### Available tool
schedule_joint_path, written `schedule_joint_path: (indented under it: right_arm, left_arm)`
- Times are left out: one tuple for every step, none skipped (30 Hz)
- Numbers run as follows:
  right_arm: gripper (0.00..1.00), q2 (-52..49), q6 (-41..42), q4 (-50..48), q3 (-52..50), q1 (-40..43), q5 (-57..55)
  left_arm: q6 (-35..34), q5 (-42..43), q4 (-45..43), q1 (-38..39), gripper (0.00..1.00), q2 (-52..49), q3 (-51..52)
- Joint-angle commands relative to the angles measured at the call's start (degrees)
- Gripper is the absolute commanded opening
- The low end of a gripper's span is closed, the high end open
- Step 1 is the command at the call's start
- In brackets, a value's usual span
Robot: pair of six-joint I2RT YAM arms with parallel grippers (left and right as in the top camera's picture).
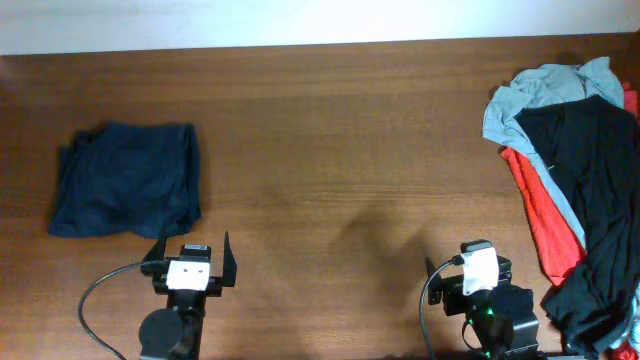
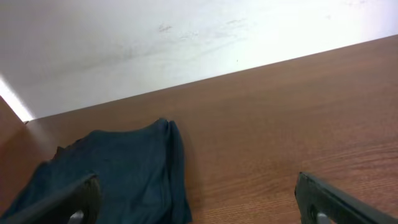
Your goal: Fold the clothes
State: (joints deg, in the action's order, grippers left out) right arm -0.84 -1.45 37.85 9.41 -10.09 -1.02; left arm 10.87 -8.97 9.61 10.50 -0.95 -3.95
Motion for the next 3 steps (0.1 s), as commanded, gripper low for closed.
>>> schedule_joint_path:
  right_arm:
    - [0.98,0.4,0.7,-0.1,-0.4,0.4,0.1]
    - [0.99,0.4,0.7,-0.1,-0.4,0.4,0.1]
    - [0.99,0.4,0.7,-0.1,-0.4,0.4,0.1]
  left_arm:
    - [-0.5,0.6,-0.2,0.2,0.99,-0.2,1.1]
    - [-0.5,0.6,-0.2,0.2,0.99,-0.2,1.1]
    - [-0.5,0.6,-0.2,0.2,0.99,-0.2,1.1]
